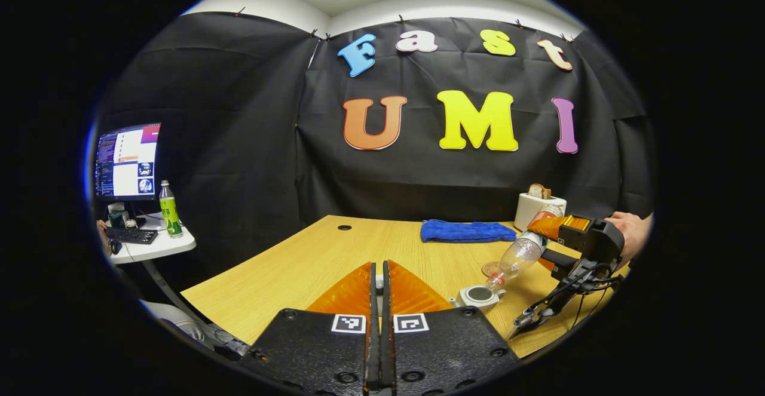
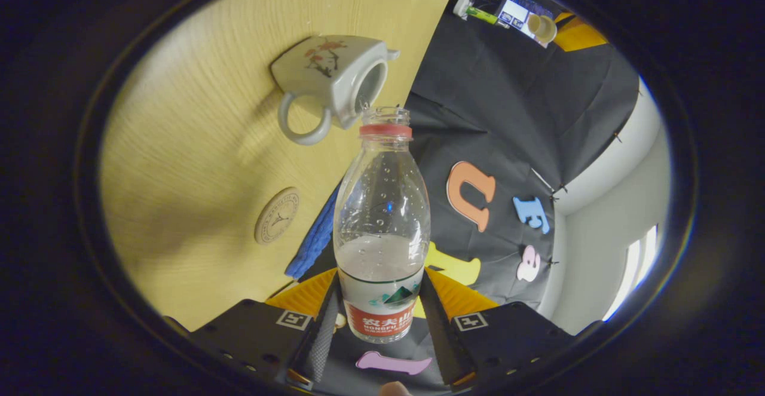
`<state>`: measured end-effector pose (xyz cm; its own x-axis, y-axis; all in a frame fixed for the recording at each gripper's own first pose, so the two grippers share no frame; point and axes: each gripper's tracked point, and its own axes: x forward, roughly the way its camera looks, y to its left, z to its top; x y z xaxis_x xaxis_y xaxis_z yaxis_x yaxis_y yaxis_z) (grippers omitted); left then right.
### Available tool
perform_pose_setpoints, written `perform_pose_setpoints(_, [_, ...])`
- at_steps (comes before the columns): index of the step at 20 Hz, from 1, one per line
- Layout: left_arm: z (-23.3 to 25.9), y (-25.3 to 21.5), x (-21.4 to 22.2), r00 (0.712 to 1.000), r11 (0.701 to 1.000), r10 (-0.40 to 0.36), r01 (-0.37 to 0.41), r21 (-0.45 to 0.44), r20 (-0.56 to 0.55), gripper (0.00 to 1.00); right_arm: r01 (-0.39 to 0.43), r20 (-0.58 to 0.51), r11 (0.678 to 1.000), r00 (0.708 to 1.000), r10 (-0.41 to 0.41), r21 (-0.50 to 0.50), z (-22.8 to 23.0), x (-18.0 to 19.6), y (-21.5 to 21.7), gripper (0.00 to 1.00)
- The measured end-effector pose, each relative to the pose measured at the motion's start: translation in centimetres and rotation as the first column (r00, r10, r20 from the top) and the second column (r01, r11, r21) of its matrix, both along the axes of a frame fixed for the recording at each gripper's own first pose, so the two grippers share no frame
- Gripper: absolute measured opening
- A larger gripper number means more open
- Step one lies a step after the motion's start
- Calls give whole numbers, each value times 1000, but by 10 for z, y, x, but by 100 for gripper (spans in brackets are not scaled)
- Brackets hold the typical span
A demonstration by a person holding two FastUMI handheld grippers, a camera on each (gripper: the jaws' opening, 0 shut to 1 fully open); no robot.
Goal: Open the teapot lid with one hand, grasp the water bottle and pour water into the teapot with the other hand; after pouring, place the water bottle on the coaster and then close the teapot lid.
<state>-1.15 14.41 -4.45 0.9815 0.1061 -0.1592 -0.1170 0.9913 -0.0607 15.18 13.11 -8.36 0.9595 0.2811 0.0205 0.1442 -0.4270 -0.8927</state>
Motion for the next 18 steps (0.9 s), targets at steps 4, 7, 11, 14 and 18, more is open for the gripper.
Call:
perform_pose_setpoints(4, [-1, -1, 0, 1000, 1000, -8, 8, 7, -3, 3, -10, 24, 1000, 1000, 11, -28, 9, 1, 6, 71])
perform_pose_setpoints(7, [-1, -2, -1, 1000, 1000, -14, 14, 11, -4, 3, -20, 43, 998, 999, 22, -51, 11, 0, 11, 71])
perform_pose_setpoints(11, [-2, -2, -1, 1000, 1000, -23, 23, 12, -2, 3, -21, 73, 996, 997, 27, -85, 21, 1, 16, 71])
perform_pose_setpoints(14, [-3, 0, -1, 1000, 1000, -25, 25, 5, -5, 3, -31, 87, 994, 995, 40, -109, 23, -2, 23, 71])
perform_pose_setpoints(18, [-2, 1, -1, 1000, 1000, -24, 24, 5, -4, 3, -43, 99, 990, 993, 56, -131, 26, -3, 25, 72])
